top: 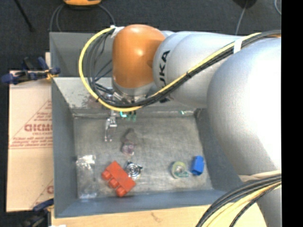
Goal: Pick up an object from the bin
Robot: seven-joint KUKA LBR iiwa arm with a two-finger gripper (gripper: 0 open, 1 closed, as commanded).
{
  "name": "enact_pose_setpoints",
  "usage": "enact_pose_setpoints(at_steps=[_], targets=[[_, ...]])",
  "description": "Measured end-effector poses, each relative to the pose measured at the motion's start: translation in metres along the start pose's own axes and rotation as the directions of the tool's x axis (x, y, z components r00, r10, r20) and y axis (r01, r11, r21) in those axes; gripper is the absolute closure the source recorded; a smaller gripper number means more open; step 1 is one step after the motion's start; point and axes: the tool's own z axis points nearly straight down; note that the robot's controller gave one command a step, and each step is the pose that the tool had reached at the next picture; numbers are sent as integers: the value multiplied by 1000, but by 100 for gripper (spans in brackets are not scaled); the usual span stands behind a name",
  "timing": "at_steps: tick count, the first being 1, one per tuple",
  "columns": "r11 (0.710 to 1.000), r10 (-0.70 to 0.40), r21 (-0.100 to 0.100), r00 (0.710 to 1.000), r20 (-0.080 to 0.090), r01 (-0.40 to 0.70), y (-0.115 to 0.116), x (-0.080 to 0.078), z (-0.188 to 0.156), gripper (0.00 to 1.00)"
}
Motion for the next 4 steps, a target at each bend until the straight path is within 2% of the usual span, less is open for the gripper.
enact_pose_setpoints(at_steps=[1,2,3,4], targets=[[1000,-17,5,1000,1,17,-58,-9,74,0],[994,-111,-3,994,22,112,-90,17,85,0],[992,-125,-1,992,26,125,-109,41,85,0],[992,-129,0,991,25,129,-144,120,86,0]])
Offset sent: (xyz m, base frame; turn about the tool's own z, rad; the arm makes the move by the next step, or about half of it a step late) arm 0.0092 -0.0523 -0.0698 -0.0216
